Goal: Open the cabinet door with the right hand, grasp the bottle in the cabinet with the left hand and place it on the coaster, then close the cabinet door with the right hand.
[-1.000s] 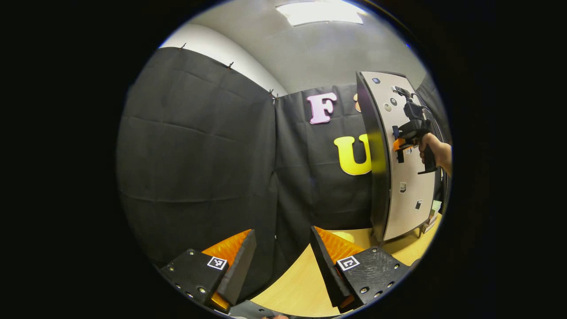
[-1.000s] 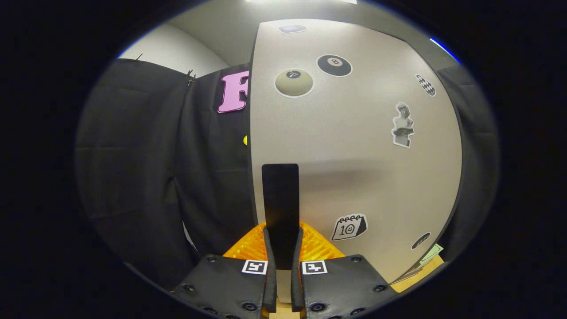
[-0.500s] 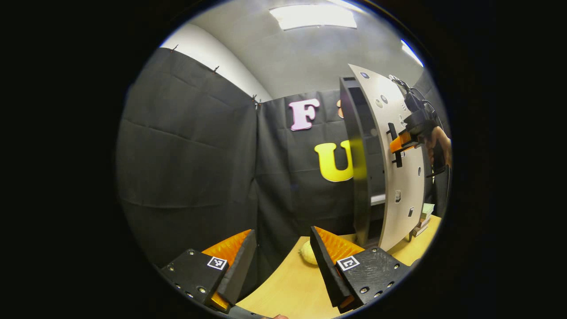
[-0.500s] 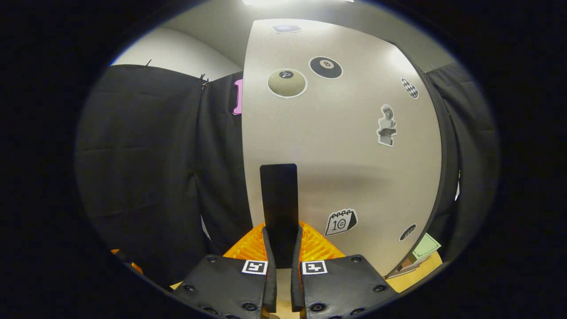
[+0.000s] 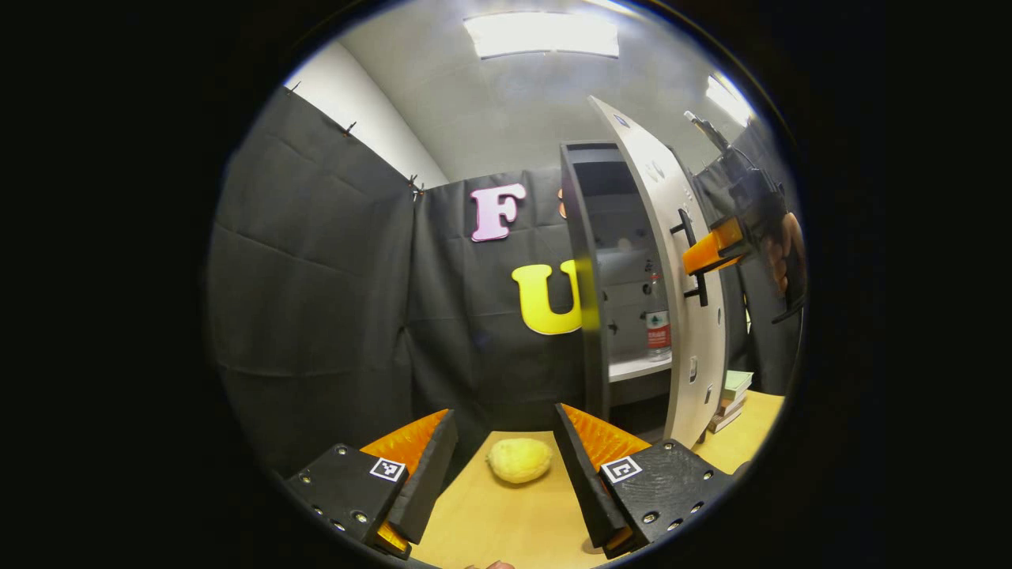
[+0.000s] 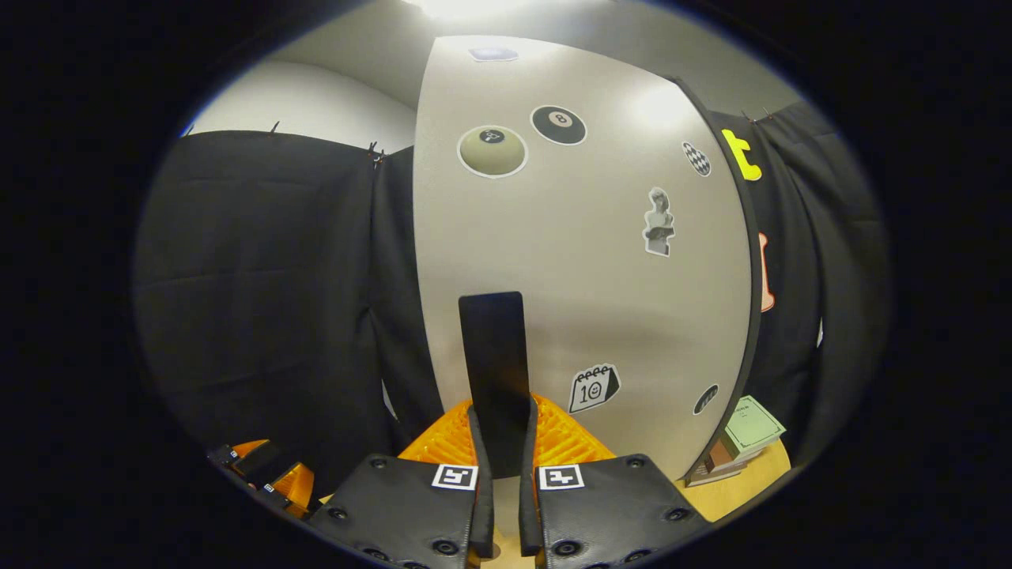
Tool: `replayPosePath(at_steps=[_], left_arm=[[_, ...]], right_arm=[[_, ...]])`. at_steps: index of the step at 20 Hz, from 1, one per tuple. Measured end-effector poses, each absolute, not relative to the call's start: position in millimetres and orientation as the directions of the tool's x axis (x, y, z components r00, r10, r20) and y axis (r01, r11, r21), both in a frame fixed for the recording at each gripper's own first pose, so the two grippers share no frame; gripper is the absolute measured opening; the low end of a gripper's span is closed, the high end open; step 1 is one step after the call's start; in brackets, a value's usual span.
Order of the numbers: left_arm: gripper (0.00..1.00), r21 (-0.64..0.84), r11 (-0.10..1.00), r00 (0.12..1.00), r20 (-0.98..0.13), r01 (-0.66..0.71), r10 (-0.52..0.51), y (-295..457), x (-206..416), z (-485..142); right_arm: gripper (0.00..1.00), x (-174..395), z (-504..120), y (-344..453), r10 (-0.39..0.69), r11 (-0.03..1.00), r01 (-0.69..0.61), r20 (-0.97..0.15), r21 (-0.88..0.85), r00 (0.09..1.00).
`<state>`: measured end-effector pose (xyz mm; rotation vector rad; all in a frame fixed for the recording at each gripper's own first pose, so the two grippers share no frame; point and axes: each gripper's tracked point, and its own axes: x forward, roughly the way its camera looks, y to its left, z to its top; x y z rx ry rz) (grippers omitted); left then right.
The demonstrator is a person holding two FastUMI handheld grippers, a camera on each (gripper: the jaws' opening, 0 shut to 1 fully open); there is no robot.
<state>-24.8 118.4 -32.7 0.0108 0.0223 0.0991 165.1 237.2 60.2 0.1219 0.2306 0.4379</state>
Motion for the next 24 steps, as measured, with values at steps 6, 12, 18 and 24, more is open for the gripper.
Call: replayPosePath(at_steps=[6,12,18,24], left_arm=[[0.7,0.008,0.997,0.997,-0.015,-0.071,0.071,77.6,-16.1,-22.9],[0.7,0.011,0.999,0.999,-0.01,-0.042,0.042,42.0,-18.9,-15.6],[0.7,0.008,1.0,1.0,0.0,0.013,-0.013,-3.3,-19.9,-4.0],[0.7,-0.001,0.998,0.997,0.019,0.07,-0.07,-52.0,-14.1,3.9]], right_arm=[[0.12,165.0,61.1,228.4,0.457,0.885,-0.424,-0.181,0.194,0.871],[0.14,155.6,61.6,217.0,0.471,0.879,-0.441,-0.184,0.181,0.863],[0.12,134.4,65.3,185.3,0.467,0.88,-0.435,-0.189,0.19,0.863],[0.14,124.6,66.4,151.7,0.446,0.893,-0.421,-0.195,0.156,0.874]])
